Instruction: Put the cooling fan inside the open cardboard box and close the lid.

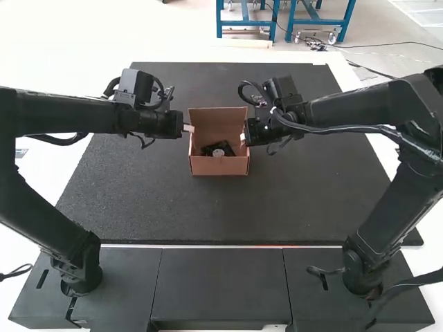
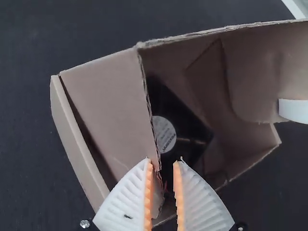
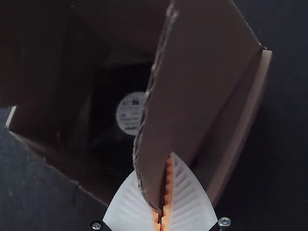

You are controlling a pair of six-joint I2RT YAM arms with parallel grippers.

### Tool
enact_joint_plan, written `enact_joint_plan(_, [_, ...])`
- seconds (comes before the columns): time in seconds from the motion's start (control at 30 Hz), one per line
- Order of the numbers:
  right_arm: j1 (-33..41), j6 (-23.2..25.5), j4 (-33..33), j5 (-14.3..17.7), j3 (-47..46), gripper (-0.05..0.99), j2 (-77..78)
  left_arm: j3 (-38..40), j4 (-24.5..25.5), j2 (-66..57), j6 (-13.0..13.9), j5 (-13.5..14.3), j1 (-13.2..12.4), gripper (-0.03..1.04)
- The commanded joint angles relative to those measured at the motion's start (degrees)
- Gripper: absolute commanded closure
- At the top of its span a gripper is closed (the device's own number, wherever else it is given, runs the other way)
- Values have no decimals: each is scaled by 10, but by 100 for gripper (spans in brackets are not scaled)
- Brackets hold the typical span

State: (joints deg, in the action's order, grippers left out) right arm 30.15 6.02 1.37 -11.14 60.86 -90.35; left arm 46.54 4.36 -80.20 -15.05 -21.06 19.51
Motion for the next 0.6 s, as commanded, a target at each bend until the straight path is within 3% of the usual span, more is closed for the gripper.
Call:
enact_joint_plan(0.0, [16, 3, -5, -20, -20, 88, 19, -10, -8, 17, 12, -13, 1, 85])
enact_joint_plan(0.33, [19, 3, -55, -18, -80, 87, 26, -46, -30, 22, 13, -15, 2, 85])
enact_joint_plan(0.43, [22, 4, -75, -18, -94, 80, 26, -56, -39, 22, 13, -15, 1, 85])
enact_joint_plan(0.57, [25, 6, -102, -15, -112, 80, 26, -69, -52, 22, 12, -15, 3, 85])
